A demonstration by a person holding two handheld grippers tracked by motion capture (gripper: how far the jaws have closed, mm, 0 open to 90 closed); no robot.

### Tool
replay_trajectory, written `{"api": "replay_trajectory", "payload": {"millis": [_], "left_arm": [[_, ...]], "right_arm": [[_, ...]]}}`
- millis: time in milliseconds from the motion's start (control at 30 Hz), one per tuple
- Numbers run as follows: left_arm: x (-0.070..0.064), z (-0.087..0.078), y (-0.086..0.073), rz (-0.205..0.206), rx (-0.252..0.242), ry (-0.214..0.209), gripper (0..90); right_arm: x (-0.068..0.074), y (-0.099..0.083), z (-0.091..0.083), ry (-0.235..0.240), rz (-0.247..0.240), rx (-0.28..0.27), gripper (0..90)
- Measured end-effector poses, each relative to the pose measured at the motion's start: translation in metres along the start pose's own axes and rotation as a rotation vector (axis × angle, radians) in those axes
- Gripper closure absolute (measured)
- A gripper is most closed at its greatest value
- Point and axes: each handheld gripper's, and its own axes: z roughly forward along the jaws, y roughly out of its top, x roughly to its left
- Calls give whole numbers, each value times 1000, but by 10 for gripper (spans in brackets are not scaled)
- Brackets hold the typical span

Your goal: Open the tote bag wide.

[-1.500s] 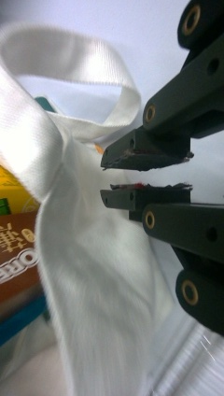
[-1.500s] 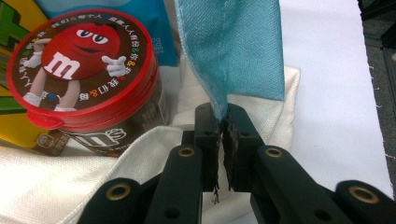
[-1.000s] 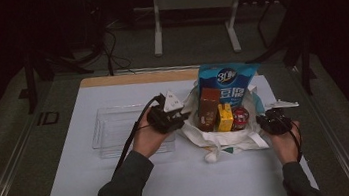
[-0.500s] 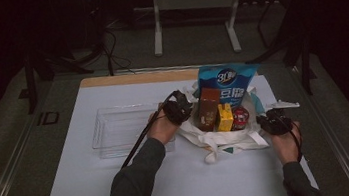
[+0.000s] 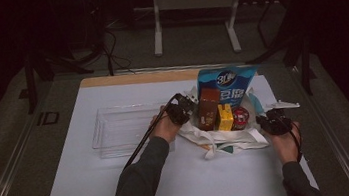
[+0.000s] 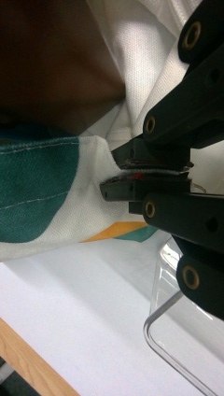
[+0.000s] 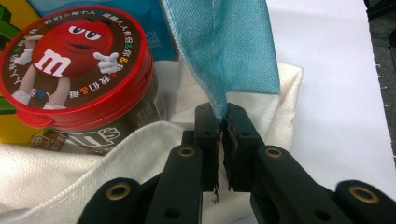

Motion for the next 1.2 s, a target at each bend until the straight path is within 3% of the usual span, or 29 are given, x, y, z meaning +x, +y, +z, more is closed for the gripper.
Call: {"api": "replay_trajectory", "payload": {"millis": [200,467,633,767,833,933,1200], "left_arm": [[1,-3,-3,-20,-30,-21,841],[2,-6,-7,-18,-49,-37,810],[1,-6,-7,-20,-53,-33,803],[0,-6,-7,-19,-55,-32,797],[0,-6,-7,-21,-55,-32,797],[-1,-7,-8,-20,-55,-32,794],[0,-8,-9,-16,-63,-39,794]], "right_arm": [[2,4,-7,4,1,-5,770],[6,7,-42,26,-31,-67,627],[17,1,-80,128,-47,-174,626],[36,-7,-98,224,-93,-213,676],[44,-11,-98,231,-119,-194,735],[50,-16,-83,208,-138,-140,821],[61,-35,-40,173,-159,-38,871]]}}
